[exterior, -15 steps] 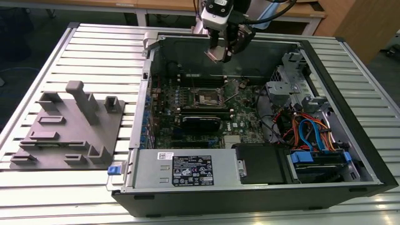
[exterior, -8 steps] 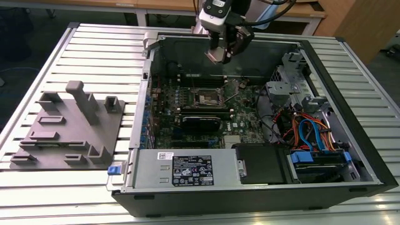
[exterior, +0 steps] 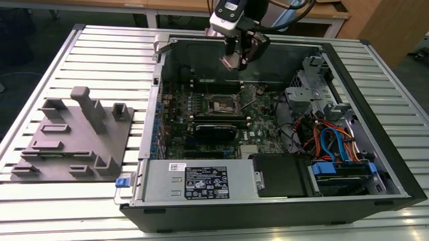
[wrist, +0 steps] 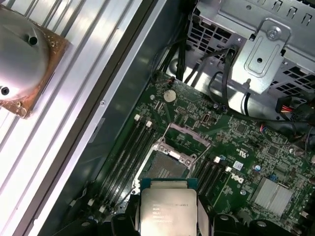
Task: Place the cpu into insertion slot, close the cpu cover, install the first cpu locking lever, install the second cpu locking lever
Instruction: 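Place the cpu into insertion slot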
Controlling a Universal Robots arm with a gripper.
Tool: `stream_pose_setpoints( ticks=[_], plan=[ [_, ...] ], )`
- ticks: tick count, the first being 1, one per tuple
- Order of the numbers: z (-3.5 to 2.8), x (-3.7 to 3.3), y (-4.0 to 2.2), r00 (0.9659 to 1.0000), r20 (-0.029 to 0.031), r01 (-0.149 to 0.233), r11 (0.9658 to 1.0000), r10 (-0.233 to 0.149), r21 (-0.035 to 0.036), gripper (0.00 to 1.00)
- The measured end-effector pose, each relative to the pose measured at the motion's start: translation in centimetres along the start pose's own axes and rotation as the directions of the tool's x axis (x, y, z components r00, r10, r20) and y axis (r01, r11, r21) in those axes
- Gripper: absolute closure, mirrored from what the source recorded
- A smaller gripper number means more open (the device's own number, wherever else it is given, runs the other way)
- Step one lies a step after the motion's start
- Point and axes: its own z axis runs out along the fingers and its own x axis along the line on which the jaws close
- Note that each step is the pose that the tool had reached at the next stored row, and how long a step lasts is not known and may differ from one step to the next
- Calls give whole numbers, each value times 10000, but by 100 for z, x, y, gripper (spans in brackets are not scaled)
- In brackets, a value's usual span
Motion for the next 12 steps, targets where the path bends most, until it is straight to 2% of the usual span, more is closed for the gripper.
stream_pose_setpoints(
  ticks=[5,7,10,12],
  plan=[
    [39,-2,-1,9999,2,-132,9999,132,35,46],
    [56,-3,-1,9991,20,-429,9991,429,25,46],
    [81,-4,-2,9958,44,-919,9958,919,2,46],
    [95,-5,-3,9920,60,-1260,9920,1260,-16,46]
  ],
)
